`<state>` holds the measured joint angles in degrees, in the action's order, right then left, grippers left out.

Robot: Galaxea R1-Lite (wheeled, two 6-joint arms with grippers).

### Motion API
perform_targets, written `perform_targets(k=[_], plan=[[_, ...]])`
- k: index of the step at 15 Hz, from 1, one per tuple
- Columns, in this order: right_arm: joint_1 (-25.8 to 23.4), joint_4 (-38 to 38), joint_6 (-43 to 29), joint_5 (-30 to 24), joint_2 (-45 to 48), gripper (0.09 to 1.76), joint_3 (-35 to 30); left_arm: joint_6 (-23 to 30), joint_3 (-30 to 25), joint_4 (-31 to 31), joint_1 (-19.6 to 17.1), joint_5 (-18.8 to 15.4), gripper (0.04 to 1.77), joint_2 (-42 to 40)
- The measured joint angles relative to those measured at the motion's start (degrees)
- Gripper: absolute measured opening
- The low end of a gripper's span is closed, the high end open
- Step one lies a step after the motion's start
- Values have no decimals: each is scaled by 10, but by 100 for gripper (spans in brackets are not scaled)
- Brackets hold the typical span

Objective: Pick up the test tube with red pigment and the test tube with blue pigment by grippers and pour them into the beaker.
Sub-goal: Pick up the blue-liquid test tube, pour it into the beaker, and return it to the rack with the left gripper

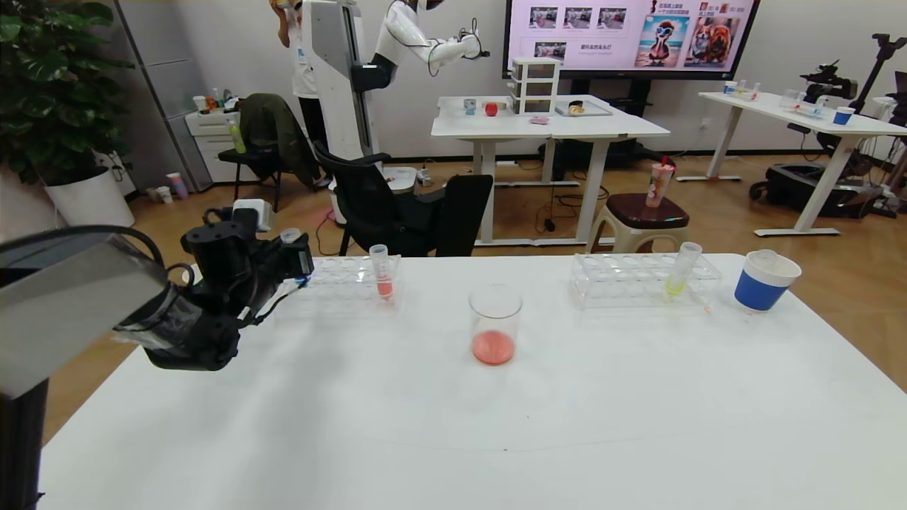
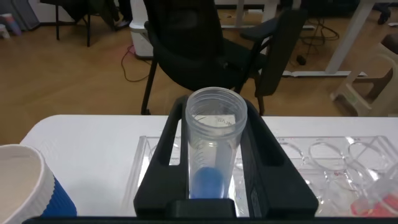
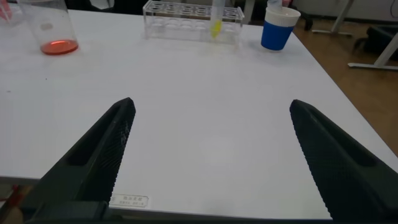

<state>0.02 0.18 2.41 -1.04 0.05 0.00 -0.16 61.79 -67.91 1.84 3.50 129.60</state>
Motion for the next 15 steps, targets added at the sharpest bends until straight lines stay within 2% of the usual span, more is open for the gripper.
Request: perform_targets(k=[2, 6, 8, 11, 15], plan=[[0, 0, 0, 0, 0, 173, 0, 0, 14, 35, 0, 0, 50, -27], [0, 0, 0, 0, 0, 173, 0, 0, 21, 50, 1, 0, 50, -61], [0, 0, 0, 0, 0, 173, 0, -1, 30, 92, 9, 0, 50, -77], [0, 0, 0, 0, 0, 173, 0, -1, 73, 171, 46, -1, 50, -98], [0, 0, 0, 0, 0, 173, 0, -20, 143, 230, 129, 0, 50, -107]])
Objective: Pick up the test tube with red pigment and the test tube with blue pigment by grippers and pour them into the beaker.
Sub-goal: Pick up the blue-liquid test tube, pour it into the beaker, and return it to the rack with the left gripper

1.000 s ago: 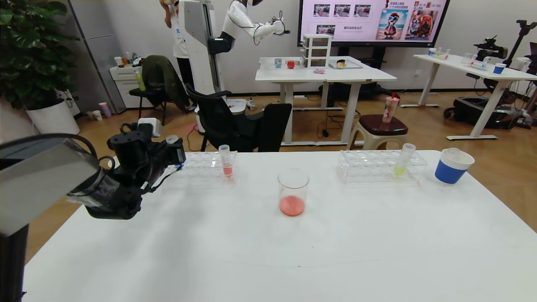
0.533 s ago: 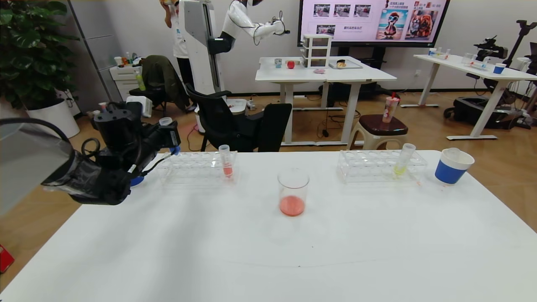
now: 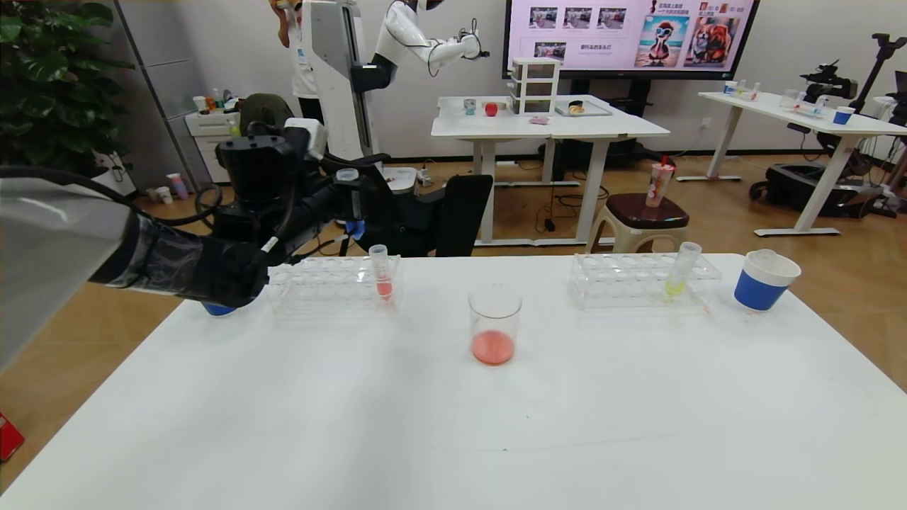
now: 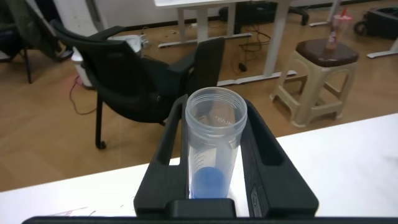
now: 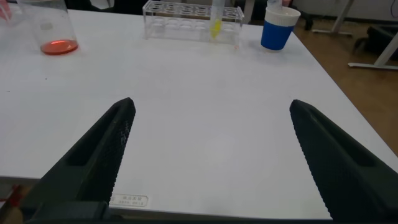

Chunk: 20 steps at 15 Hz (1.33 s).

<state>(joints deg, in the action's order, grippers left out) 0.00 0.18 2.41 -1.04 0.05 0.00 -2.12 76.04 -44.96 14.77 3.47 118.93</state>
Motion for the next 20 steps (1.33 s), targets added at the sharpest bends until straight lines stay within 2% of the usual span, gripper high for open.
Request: perform_targets(k=[3, 6, 9, 15, 20], plan=[[0, 0, 0, 0, 0, 173, 0, -26, 45, 11, 71, 1, 50, 10], [0, 0, 0, 0, 0, 173, 0, -79, 58, -1, 121, -2, 50, 35], [0, 0, 0, 0, 0, 173, 0, -138, 51, -83, 144, -14, 50, 61], [0, 0, 0, 0, 0, 173, 0, -287, -10, -172, 152, -161, 50, 89], [0, 0, 0, 0, 0, 173, 0, -380, -20, -247, 143, -266, 50, 117]])
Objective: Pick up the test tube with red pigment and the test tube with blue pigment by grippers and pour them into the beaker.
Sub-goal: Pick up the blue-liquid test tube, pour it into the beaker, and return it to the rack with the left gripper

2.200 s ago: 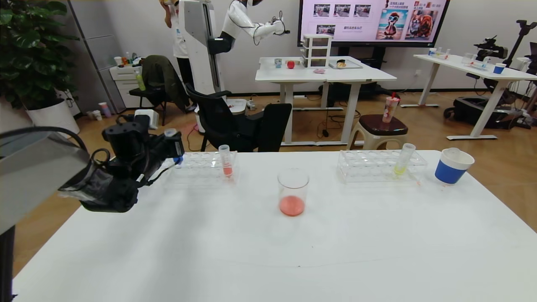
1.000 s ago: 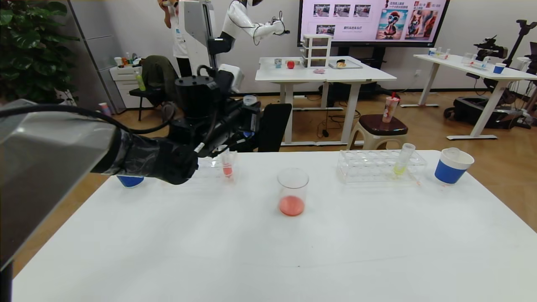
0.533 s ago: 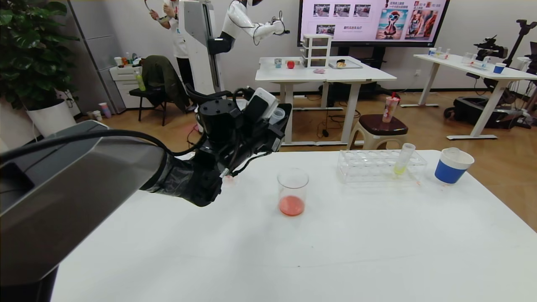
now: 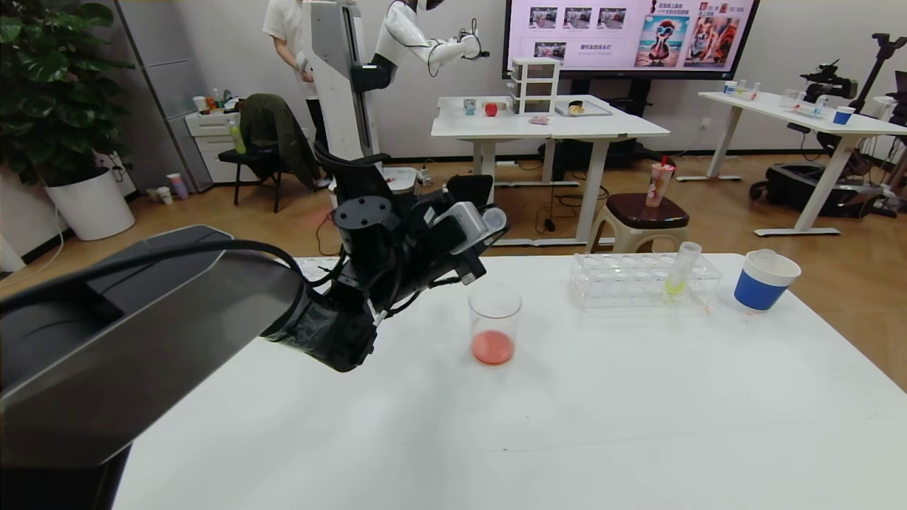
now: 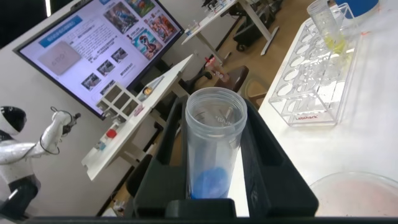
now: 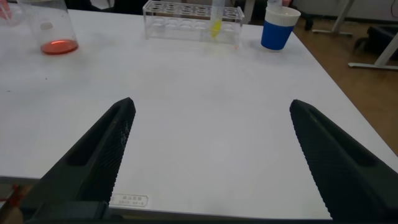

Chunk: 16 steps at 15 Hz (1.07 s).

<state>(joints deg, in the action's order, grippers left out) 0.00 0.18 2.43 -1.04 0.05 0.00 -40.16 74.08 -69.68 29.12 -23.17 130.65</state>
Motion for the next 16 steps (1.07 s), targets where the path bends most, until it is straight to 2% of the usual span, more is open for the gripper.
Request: perform_targets(k=[3, 8, 11, 16], plan=[[0, 0, 0, 0, 0, 173, 0, -49, 8, -18, -4, -37, 50, 20], [0, 0, 0, 0, 0, 173, 0, -168, 53, -17, -31, -123, 50, 54], [0, 0, 0, 0, 0, 173, 0, -217, 75, -15, -35, -148, 50, 68], [0, 0, 0, 0, 0, 173, 0, -292, 81, -18, -38, -201, 50, 81]])
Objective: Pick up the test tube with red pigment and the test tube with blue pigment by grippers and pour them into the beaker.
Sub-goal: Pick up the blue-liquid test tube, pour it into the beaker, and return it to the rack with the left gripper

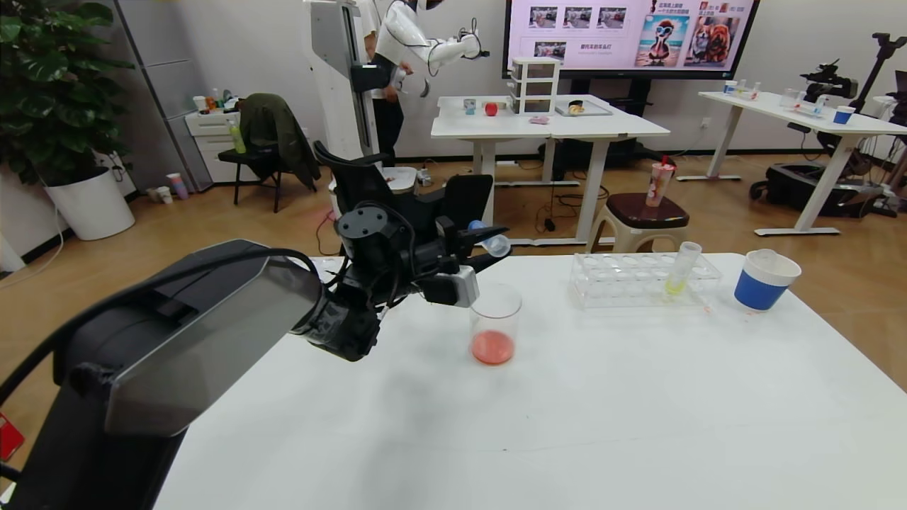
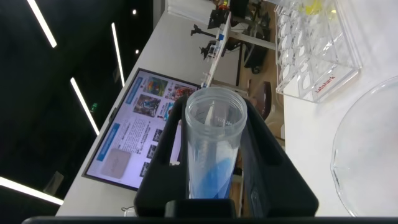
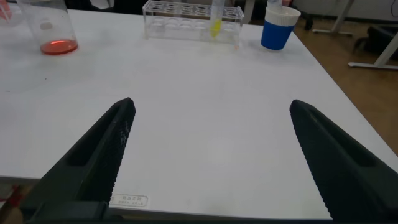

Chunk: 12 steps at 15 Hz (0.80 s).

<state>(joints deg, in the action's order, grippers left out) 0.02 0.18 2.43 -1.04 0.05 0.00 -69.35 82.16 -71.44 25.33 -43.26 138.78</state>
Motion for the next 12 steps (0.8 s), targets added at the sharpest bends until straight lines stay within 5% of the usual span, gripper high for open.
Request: perform_targets(k=[12], plan=[[0, 0, 0, 0, 0, 173, 0, -109, -5, -2, -19, -28, 50, 10]])
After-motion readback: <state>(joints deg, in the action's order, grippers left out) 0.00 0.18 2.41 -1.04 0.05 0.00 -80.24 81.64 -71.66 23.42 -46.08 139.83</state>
